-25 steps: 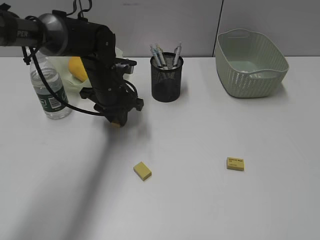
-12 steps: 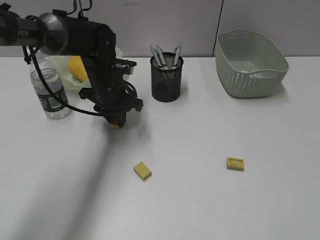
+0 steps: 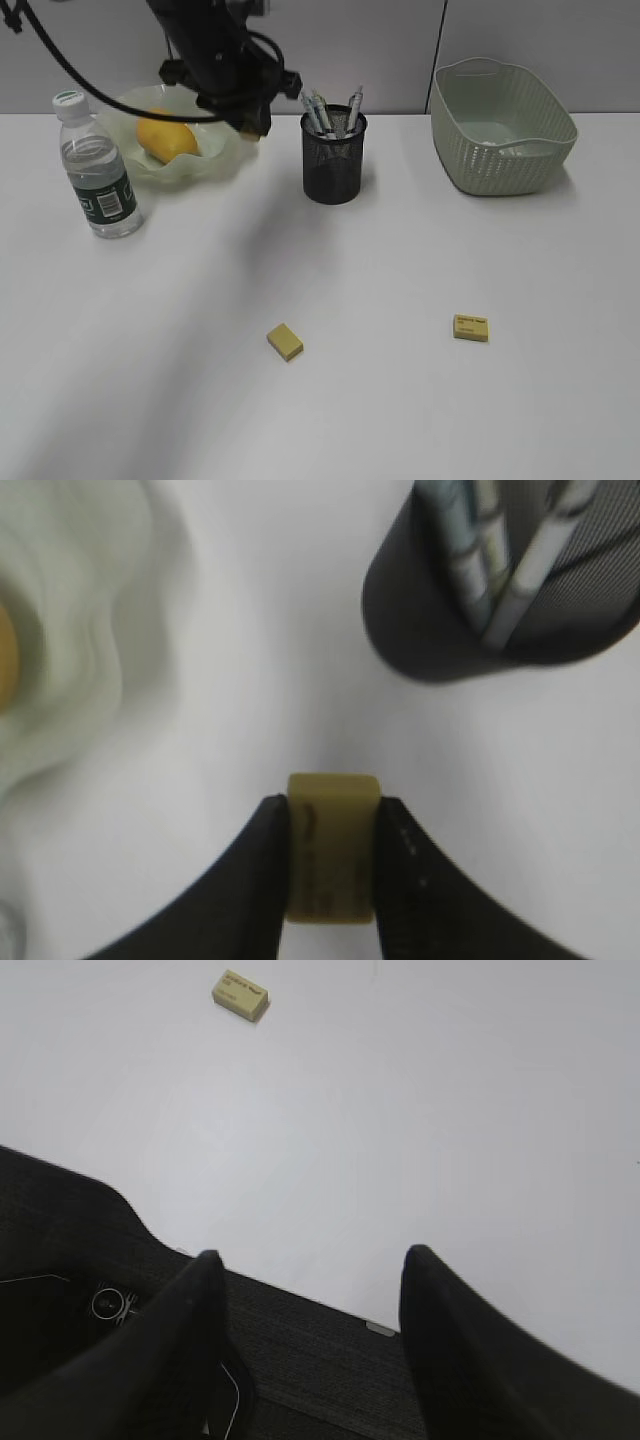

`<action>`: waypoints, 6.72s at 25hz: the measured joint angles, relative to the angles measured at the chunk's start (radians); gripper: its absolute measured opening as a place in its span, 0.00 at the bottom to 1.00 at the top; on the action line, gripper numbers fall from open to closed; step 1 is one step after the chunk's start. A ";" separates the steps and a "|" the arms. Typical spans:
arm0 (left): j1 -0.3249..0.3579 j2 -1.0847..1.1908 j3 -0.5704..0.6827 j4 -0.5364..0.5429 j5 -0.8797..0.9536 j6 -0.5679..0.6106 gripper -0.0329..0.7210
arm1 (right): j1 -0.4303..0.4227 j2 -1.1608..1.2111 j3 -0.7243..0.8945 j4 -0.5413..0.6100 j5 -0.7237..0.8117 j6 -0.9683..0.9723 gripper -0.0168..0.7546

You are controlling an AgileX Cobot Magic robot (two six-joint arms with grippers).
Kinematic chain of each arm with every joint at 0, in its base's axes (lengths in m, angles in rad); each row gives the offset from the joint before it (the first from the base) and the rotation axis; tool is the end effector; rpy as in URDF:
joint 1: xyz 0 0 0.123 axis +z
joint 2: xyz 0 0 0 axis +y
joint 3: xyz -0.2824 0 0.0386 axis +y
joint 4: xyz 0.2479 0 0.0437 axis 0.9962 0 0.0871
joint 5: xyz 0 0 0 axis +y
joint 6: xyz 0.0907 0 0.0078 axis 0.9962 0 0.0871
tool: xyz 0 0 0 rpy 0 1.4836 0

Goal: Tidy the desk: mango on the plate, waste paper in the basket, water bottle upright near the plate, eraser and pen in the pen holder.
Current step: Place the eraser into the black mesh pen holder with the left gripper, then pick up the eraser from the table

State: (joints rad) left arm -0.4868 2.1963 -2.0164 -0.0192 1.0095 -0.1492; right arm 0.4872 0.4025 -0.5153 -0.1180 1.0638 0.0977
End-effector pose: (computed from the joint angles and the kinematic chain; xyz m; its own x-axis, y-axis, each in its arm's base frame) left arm 0.4318 -0.2302 0.2467 -0.8538 0.2723 -0.4437 0.3430 0.9354 -0.0860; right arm 0.0535 0.0178 0.2717 -0.6859 -0.3182 -0.6544 -0.3791 0.9239 -0.0518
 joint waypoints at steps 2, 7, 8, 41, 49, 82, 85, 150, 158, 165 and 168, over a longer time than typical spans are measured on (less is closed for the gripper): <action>0.000 -0.006 -0.054 -0.014 -0.028 0.000 0.31 | 0.000 0.000 0.000 0.000 0.000 0.000 0.60; 0.000 -0.006 -0.091 -0.105 -0.153 0.000 0.31 | 0.000 0.000 0.000 0.000 -0.001 0.000 0.60; 0.000 -0.002 -0.091 -0.125 -0.175 0.000 0.31 | 0.000 0.000 0.000 0.000 -0.001 0.000 0.60; -0.034 0.106 -0.092 -0.264 -0.311 0.038 0.77 | 0.000 0.000 0.000 0.000 -0.001 0.000 0.59; -0.035 -0.033 -0.094 -0.102 0.053 0.090 0.71 | 0.000 0.000 0.000 0.000 -0.001 0.000 0.59; -0.103 -0.852 1.076 -0.084 -0.140 0.098 0.58 | 0.000 0.000 0.000 0.000 -0.001 0.000 0.59; -0.103 -0.961 1.190 -0.130 -0.194 0.098 0.58 | 0.000 0.000 0.000 0.000 -0.001 0.000 0.59; -0.104 -1.957 1.476 -0.099 -0.050 0.053 0.45 | 0.000 1.507 -0.480 0.094 -0.436 0.338 0.78; -0.104 -1.958 1.476 -0.099 -0.049 0.053 0.45 | 0.000 1.559 -0.485 0.082 -0.476 0.503 0.68; -0.104 -1.959 1.476 -0.099 -0.047 0.053 0.45 | 0.000 1.563 -0.491 0.067 -0.492 0.532 0.43; -0.104 -1.959 1.476 -0.099 -0.047 0.053 0.45 | 0.000 1.563 -0.496 0.064 -0.489 0.533 0.43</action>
State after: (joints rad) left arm -0.5910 0.2371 -0.5401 -0.1187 0.9628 -0.0966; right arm 0.4872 1.9656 -1.0111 -0.0536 0.5744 0.6309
